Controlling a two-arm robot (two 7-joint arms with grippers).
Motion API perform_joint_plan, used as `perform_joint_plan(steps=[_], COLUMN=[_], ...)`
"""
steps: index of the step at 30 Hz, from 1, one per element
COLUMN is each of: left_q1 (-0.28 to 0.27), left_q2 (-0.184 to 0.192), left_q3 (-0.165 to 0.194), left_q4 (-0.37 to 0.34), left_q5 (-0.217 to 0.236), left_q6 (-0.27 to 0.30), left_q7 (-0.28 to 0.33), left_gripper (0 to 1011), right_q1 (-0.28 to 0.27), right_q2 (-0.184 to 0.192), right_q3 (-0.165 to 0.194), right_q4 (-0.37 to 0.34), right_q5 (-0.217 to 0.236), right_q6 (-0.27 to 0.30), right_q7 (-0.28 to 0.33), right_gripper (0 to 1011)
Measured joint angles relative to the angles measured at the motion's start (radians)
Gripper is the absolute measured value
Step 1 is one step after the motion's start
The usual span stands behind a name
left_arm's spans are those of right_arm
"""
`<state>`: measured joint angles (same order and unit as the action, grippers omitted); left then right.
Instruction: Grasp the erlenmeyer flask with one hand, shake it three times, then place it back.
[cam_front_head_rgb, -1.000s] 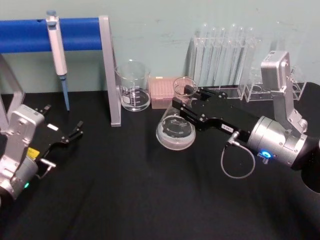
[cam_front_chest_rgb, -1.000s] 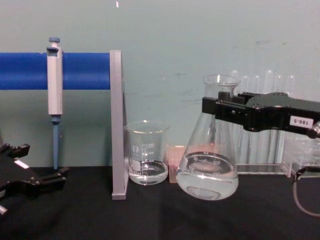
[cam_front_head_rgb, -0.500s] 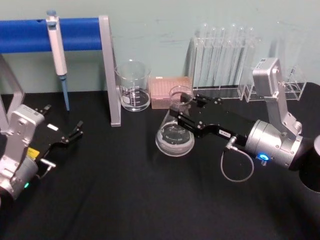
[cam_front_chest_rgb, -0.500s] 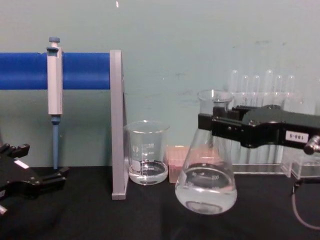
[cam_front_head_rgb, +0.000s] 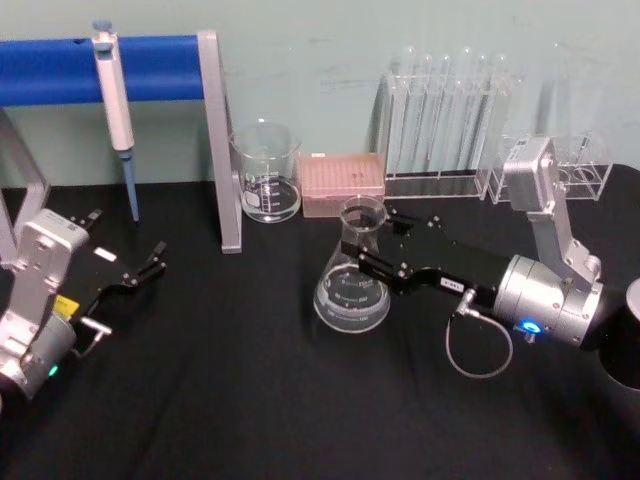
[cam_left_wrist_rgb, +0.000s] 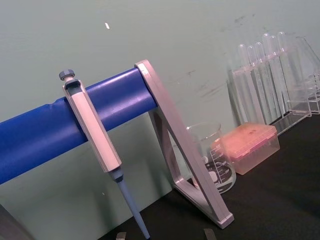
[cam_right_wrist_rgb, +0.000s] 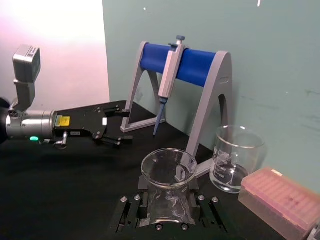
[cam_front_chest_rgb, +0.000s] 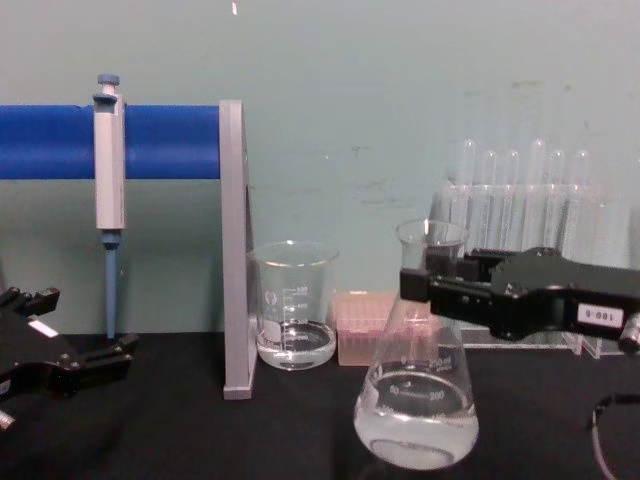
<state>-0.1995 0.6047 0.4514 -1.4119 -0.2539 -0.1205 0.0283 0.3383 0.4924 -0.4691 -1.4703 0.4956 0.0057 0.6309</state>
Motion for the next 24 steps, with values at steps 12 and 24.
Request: perform_joint_plan(steps=[12,24], left_q1=[0.0,0.0], left_q2=[0.0,0.0], left_q3=[0.0,0.0], left_q4=[0.0,0.0], left_q5=[0.0,0.0], left_q6=[0.0,0.0], left_q7=[0.0,0.0], left_gripper=[1001,1001], right_q1=[0.017,0.025], right_q2=[0.0,-0.01], right_q3=[-0.034,-0.047], right_q4=[0.076,0.118], right_q5=[0.006,0.012], right_q6=[-0.036,-0.058], right_q7=[0.035,0.048], right_gripper=[449,449])
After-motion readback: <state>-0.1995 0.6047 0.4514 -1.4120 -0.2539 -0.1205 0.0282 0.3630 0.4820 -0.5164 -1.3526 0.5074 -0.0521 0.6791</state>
